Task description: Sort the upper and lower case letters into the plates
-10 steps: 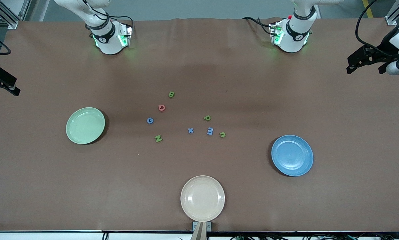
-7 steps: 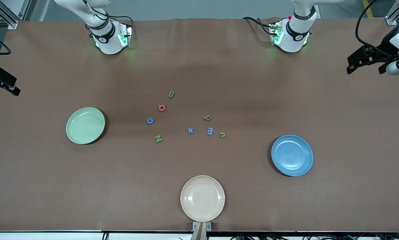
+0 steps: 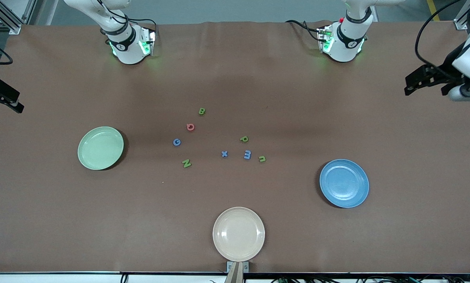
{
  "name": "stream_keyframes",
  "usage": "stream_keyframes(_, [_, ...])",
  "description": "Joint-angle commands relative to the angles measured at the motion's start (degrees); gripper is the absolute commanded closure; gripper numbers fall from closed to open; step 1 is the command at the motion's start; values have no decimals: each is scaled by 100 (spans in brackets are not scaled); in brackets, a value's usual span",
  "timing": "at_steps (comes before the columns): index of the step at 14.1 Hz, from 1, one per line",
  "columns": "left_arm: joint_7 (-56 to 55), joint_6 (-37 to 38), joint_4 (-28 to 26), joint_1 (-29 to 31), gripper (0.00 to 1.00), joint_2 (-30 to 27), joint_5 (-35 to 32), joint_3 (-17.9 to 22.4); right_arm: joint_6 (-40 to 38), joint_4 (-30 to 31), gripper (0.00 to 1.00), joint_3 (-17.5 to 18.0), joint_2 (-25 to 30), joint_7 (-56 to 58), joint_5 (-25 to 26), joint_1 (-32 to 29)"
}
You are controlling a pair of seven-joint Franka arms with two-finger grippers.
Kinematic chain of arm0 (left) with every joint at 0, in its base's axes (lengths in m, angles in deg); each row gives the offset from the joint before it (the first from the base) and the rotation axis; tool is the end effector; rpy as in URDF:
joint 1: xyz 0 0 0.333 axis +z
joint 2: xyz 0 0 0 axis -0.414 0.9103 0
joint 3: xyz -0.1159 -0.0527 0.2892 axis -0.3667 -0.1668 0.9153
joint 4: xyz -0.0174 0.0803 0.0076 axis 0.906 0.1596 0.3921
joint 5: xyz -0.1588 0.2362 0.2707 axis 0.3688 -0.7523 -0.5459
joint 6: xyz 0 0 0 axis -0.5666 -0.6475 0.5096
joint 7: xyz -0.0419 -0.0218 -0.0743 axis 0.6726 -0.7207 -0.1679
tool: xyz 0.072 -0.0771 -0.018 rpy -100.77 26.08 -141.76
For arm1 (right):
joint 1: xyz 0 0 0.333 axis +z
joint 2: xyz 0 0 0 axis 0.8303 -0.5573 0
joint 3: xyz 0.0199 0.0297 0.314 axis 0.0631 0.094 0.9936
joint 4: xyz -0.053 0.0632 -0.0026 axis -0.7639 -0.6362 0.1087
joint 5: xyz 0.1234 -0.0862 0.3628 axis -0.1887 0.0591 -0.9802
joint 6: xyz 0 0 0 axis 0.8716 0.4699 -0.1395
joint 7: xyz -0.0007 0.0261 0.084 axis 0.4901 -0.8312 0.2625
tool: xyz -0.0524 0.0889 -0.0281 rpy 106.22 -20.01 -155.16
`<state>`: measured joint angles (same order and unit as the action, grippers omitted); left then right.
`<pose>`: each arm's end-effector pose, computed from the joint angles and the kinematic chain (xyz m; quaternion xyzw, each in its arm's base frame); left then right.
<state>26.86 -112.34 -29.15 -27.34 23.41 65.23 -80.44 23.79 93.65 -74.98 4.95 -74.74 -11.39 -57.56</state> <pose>0.5386 -0.0623 0.6312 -0.9994 0.0094 0.0343 0.0050 0.5627 -0.0260 0.6738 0.9984 0.0013 0.0563 0.0040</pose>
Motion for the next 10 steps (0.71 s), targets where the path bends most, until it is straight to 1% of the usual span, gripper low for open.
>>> stream_keyframes(1, [-561,55,231,-239,0,367,31,-76,-11,-61,0,43,-310,-34,-30,185])
stream_keyframes(3, [-1018,-59,231,-466,0,500,49,-155,7,-61,0,35,-599,-156,-21,695])
stream_keyframes(5, [-1545,-313,231,-774,0,780,58,-164,103,-70,0,35,-898,-183,-21,1082])
stream_keyframes(8, [-2687,-867,222,-1362,0,1377,66,-173,516,-52,0,35,-1425,-105,84,1854])
stream_keyframes(10, [-3285,-1279,222,-1731,0,1782,110,-173,517,-43,0,35,-1733,-113,93,2102])
